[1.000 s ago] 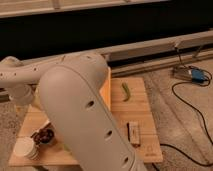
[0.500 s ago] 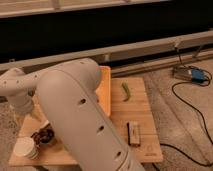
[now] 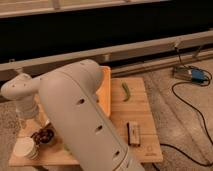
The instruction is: Place brush in plastic cup
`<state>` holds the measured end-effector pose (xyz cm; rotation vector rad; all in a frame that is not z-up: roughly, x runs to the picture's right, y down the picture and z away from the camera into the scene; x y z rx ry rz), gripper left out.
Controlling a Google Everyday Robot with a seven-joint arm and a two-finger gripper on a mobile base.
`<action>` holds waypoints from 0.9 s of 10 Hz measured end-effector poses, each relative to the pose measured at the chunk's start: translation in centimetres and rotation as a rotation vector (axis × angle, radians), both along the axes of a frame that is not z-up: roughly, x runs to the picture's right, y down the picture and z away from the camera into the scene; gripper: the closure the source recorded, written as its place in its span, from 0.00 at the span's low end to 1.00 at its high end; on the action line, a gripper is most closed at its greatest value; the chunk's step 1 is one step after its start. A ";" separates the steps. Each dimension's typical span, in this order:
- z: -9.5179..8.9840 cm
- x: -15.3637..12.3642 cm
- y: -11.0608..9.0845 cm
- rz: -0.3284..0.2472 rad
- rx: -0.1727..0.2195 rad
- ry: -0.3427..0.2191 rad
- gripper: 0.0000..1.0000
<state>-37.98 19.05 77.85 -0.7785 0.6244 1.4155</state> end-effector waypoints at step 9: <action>4.2 -0.3 0.7 0.046 0.025 0.064 0.35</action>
